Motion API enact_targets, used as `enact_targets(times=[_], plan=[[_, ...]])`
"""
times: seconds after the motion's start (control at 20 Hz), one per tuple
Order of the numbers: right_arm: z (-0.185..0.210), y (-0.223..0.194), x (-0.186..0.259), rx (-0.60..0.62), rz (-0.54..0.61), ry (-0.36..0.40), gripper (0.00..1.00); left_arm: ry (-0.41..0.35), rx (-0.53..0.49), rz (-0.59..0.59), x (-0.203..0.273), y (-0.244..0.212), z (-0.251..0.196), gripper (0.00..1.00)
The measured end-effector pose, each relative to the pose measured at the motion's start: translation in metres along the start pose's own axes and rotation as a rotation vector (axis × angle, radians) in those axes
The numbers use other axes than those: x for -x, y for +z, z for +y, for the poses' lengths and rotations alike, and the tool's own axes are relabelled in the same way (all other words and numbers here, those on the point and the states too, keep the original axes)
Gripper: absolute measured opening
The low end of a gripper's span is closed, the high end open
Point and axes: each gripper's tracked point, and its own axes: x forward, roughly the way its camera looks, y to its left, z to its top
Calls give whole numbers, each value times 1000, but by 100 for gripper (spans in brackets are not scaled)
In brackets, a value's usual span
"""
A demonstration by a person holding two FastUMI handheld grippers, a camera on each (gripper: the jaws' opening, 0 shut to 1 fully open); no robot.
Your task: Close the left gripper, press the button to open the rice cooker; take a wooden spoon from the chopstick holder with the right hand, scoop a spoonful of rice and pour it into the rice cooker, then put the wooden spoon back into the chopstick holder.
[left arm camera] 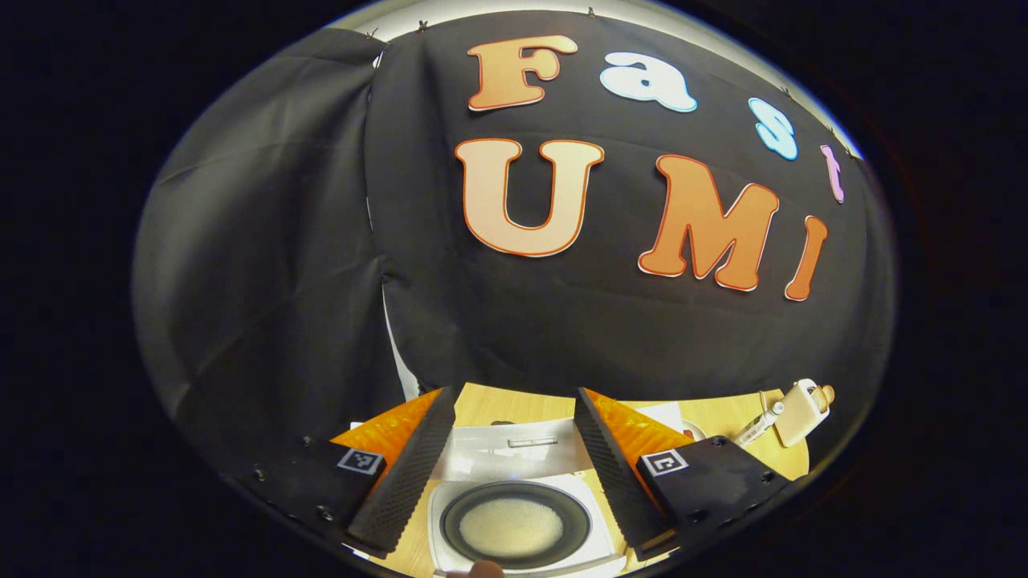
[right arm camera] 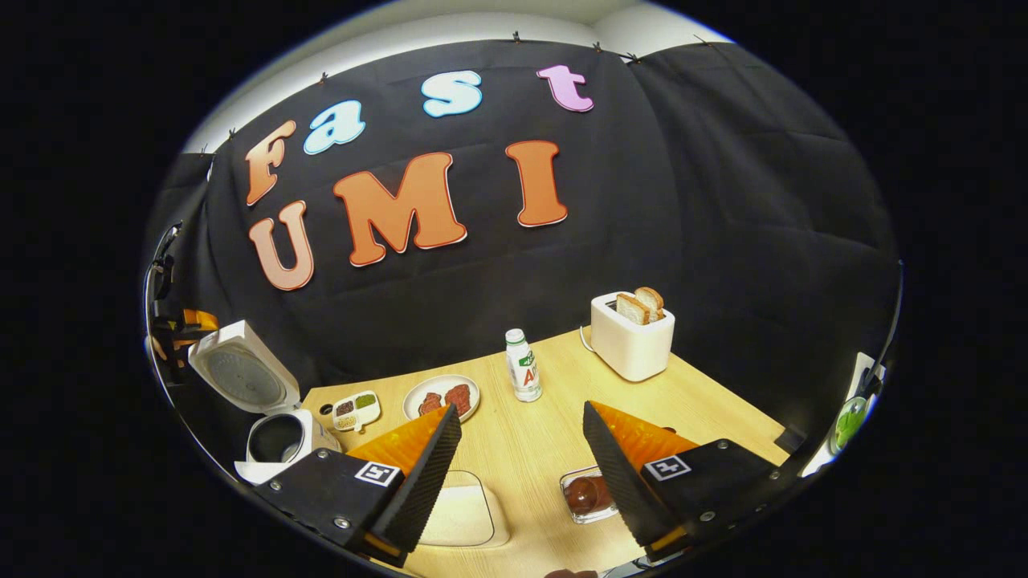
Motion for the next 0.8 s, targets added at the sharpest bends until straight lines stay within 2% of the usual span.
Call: enact_targets(times=[0.2,0.4,0.55,0.8], plan=[[-5,-2,-8,-13,18,45,95,14,16,3,33,-36,-6,100],[-9,-9,-10,0,54,97,95,21,53,58,60,-101,-15,100],[-12,-14,-10,24,74,128,95,22,119,103,64,-148,-20,100],[-27,-29,-8,48,112,135,95,49,92,109,63,-178,-18,100]])
